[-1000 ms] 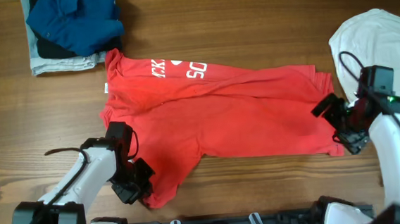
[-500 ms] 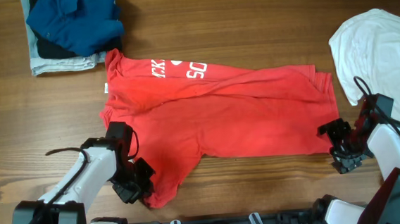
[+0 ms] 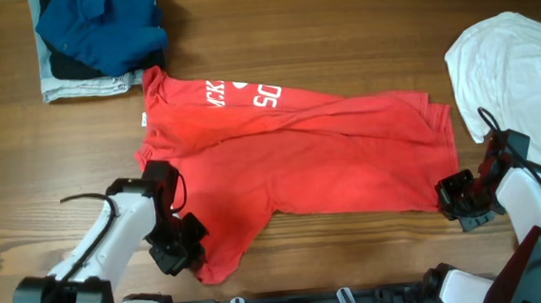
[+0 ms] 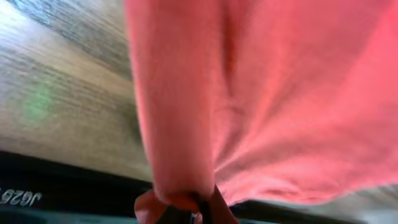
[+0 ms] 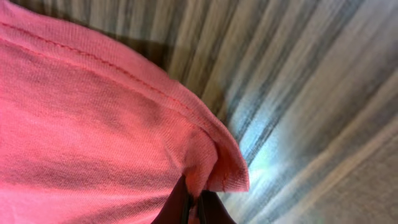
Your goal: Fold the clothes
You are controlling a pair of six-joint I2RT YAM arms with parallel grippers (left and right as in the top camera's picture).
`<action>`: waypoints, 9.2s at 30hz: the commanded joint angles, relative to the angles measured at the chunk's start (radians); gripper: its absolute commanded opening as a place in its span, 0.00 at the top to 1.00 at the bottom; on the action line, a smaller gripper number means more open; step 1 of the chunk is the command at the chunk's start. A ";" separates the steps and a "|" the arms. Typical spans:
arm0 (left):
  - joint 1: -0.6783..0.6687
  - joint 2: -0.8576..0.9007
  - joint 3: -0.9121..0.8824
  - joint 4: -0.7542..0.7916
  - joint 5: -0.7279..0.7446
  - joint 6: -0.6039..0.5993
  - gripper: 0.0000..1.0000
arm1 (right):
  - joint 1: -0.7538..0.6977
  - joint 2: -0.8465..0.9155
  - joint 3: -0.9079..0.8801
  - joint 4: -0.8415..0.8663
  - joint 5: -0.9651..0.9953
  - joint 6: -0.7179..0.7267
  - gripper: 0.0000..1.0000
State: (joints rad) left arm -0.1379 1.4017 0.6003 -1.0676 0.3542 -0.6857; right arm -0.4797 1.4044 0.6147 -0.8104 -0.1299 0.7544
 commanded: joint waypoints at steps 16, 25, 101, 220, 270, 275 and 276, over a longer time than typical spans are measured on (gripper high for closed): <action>-0.027 -0.124 0.126 0.679 -0.278 0.050 0.96 | -0.002 0.005 0.102 0.306 -0.163 -0.072 0.96; -0.027 -0.124 0.126 0.910 -0.359 0.050 0.93 | 0.008 0.006 0.091 0.366 -0.135 -0.018 0.96; -0.105 0.237 0.272 0.951 -0.442 0.005 0.00 | 0.123 0.073 0.233 0.644 -0.090 -0.171 0.63; -0.105 -0.122 0.275 0.527 -0.303 0.185 0.00 | 0.709 0.560 0.679 -0.343 -0.134 -0.481 0.76; -0.105 -0.077 0.275 0.558 -0.314 0.184 0.00 | 0.253 0.375 0.269 0.340 -0.494 -0.678 0.34; -0.105 -0.077 0.275 0.547 -0.314 0.184 0.00 | 0.341 0.386 0.254 0.402 -0.428 -0.611 0.71; -0.105 -0.077 0.275 0.546 -0.314 0.185 0.00 | 0.338 0.385 0.255 0.401 -0.422 -0.603 0.92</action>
State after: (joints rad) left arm -0.2440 1.3174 0.8635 -0.5194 0.0433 -0.5163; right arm -0.1463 1.7664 0.8829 -0.4133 -0.5816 0.1108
